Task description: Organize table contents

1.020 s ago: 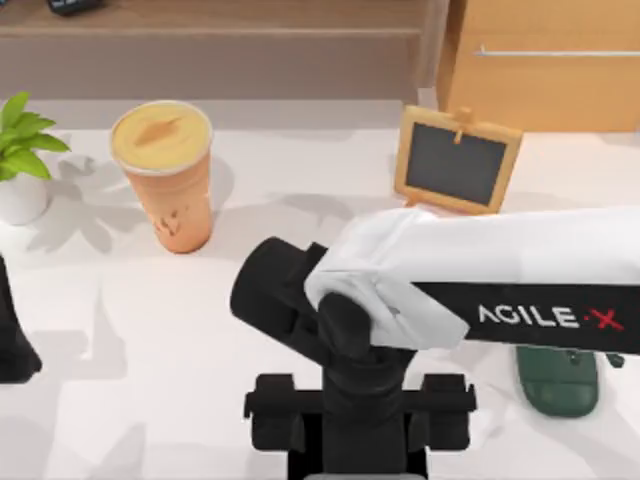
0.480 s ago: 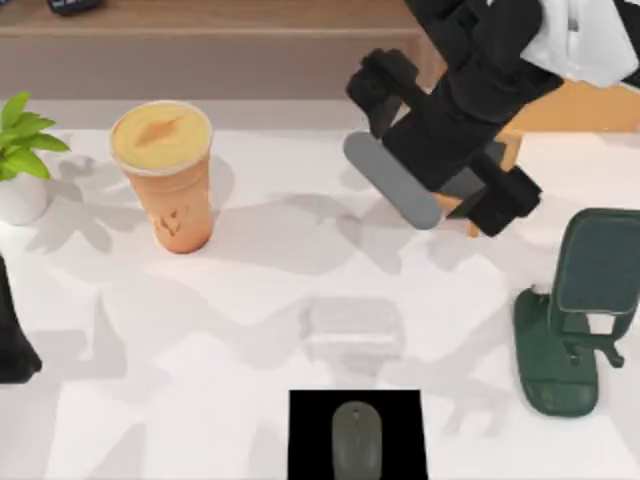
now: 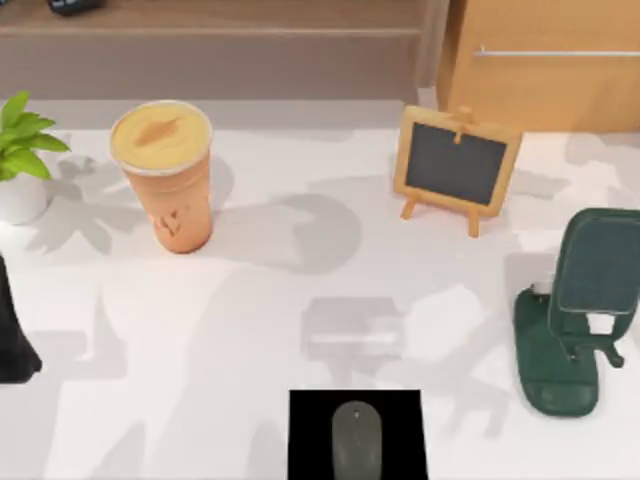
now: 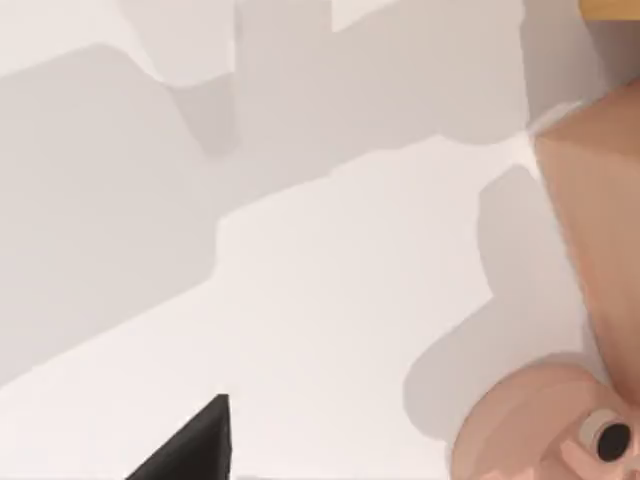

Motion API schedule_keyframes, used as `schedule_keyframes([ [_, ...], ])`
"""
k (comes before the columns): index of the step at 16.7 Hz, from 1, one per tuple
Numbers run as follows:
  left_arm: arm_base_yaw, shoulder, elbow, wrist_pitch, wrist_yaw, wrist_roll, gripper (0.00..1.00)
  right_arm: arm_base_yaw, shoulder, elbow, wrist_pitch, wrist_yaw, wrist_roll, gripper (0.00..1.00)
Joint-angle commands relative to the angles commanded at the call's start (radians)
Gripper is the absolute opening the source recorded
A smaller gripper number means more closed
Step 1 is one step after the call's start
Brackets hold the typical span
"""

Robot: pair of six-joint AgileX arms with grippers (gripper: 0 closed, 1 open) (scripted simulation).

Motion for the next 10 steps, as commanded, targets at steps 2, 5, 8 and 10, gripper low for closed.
schedule_keyframes([
  [2, 0.0, 0.0, 0.0, 0.0, 0.0, 0.0, 1.0, -0.141, 0.015, -0.049, -0.025, -0.002, 0.13, 1.0],
  [5, 0.0, 0.0, 0.0, 0.0, 0.0, 0.0, 1.0, -0.309, 0.047, -0.129, -0.047, -0.004, 0.285, 1.0],
  [8, 0.0, 0.0, 0.0, 0.0, 0.0, 0.0, 1.0, -0.401, 0.079, -0.181, -0.05, -0.006, 0.369, 1.0],
  [10, 0.0, 0.0, 0.0, 0.0, 0.0, 0.0, 1.0, -0.411, 0.084, -0.187, -0.05, -0.006, 0.379, 1.0],
])
